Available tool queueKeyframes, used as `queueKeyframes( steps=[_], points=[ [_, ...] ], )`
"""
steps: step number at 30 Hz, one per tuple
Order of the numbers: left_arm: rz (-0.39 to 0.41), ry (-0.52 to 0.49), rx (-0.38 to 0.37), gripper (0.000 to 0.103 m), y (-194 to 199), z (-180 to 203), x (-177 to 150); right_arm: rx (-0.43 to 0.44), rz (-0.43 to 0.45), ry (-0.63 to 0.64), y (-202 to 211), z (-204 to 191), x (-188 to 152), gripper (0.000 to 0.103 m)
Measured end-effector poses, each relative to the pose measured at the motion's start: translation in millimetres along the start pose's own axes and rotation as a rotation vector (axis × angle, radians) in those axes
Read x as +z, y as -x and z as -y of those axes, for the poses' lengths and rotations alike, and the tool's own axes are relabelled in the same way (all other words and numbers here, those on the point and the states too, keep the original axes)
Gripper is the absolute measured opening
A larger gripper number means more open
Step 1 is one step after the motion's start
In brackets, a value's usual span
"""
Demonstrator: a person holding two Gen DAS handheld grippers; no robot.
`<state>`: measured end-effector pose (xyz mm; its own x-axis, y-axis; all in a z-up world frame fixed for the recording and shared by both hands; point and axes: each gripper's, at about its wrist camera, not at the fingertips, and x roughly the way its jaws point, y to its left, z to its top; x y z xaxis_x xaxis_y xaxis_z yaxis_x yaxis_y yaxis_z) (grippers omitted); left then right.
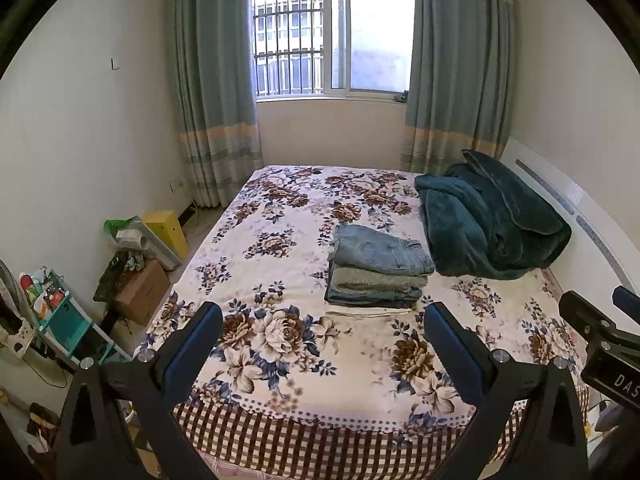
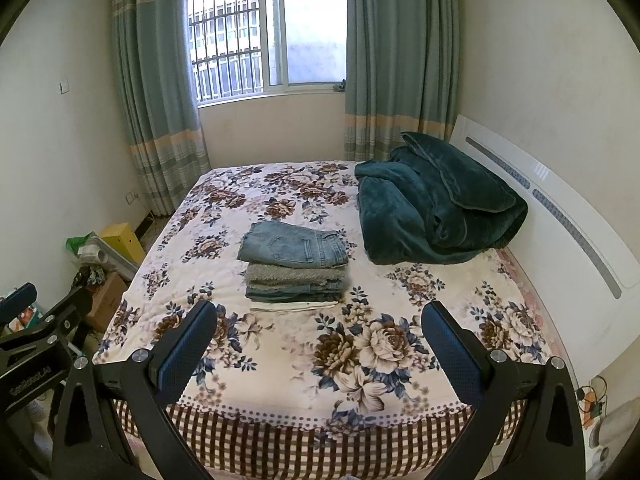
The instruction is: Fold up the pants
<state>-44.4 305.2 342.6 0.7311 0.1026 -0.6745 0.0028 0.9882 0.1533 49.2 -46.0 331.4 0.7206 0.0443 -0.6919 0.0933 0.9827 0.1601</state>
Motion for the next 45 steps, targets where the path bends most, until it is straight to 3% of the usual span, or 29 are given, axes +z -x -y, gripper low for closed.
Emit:
queueKeyframes(
  steps=[45],
  points=[
    [0.044,-0.028,-0.012,0.103,11,7,2,0.019,-0.006,0.0,-8,-2,-2,0.103]
  ],
)
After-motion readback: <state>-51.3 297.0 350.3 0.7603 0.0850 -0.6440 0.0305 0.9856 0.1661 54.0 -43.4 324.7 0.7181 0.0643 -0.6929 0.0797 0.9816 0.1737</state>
